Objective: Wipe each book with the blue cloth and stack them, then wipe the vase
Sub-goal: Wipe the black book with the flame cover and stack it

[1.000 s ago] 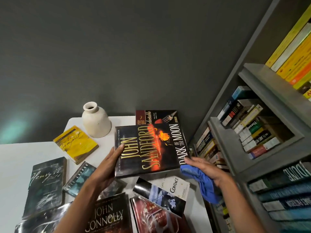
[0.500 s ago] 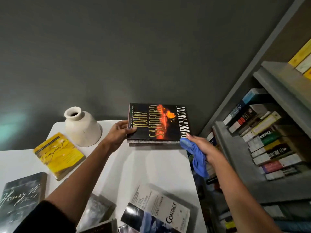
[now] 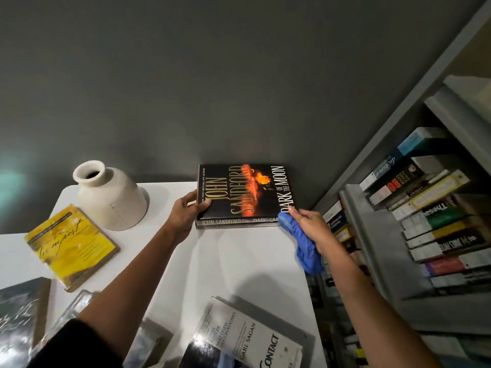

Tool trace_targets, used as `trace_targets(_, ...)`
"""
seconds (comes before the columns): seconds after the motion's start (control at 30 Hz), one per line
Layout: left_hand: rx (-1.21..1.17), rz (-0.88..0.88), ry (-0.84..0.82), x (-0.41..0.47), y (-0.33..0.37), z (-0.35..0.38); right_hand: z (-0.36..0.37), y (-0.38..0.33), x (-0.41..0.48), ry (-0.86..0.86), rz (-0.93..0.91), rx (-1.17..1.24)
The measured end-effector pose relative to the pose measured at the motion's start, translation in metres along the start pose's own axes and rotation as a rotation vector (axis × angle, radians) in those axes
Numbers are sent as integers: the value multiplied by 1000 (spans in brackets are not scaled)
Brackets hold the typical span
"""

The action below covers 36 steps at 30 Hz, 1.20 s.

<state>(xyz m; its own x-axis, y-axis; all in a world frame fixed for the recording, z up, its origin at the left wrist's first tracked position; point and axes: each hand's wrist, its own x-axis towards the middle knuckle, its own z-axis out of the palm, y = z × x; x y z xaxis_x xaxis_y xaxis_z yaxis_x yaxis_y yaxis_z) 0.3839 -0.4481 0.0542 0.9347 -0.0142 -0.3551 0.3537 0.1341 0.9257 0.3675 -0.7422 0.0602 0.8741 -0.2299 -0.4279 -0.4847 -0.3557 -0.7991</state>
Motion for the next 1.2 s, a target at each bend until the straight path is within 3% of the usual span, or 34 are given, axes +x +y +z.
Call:
trace_targets(0.3, 391, 76, 275, -11, -4, 6, -17, 6, -7, -127, -99, -243)
trace_targets(0.4, 521, 86, 185, -24, -9, 3, -17, 14, -6, -23, -87, -518)
trace_targets(0.57, 683, 264, 138, -25, -12, 4, 6, 15, -3, 212, -166, -779)
trace_targets(0.7, 832, 347, 147, -26, -18, 4, 11, 17, 1, 287, -204, -822)
trace_targets(1.2, 858, 280, 139, -27, -14, 4, 16, 10, -4, 307, -147, -799)
